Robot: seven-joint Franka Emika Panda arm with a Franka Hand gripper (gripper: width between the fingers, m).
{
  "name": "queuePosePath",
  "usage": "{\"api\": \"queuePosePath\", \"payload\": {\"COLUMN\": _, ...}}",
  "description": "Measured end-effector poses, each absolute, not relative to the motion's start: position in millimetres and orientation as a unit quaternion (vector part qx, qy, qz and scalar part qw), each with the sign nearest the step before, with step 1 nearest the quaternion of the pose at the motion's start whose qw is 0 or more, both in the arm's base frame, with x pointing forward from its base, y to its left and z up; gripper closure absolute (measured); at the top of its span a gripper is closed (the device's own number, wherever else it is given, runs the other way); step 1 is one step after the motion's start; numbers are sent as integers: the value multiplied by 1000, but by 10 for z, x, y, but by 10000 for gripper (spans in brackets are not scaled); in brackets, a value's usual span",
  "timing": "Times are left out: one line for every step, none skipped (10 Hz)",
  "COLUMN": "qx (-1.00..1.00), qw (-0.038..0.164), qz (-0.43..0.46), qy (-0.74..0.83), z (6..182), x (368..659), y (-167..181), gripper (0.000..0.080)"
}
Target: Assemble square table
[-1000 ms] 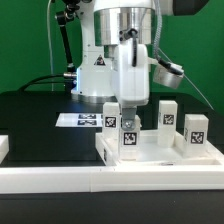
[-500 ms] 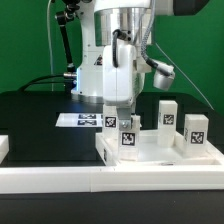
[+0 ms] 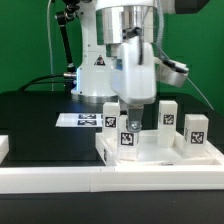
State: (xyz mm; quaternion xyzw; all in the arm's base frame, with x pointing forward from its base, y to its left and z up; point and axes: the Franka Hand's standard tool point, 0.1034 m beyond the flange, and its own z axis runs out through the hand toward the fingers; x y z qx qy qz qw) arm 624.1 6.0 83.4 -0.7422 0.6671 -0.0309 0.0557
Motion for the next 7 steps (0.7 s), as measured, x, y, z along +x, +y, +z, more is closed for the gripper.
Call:
{"api": "queuePosePath", "payload": {"qx": -755, "qw": 58, "qz": -38, "qy": 652, "z": 833, "x": 6246, "y": 58, "gripper": 157}}
{"api": "queuePosePath", "payload": {"qx": -787, "qw": 55, "qz": -41, "qy": 614, "z": 831, "x": 6246, "y": 50, "gripper": 151}}
{"api": "queuePosePath", "payload": {"qx": -808, "qw": 54, "qz": -43, "qy": 585, "z": 830, "x": 6245, "y": 49, "gripper": 151}}
{"api": "queuePosePath", "payload": {"qx": -837, "qw": 50, "qz": -46, "qy": 543, "z": 830, "x": 6245, "y": 47, "gripper": 151}}
{"api": "queuePosePath", "payload": {"qx": -872, "qw": 44, "qz": -50, "qy": 485, "z": 829, "x": 6244, "y": 51, "gripper": 151}}
{"api": "queuePosePath", "payload": {"qx": -899, "qw": 36, "qz": -53, "qy": 433, "z": 828, "x": 6242, "y": 65, "gripper": 151}}
{"api": "queuePosePath", "payload": {"qx": -924, "qw": 32, "qz": -55, "qy": 377, "z": 825, "x": 6241, "y": 64, "gripper": 151}}
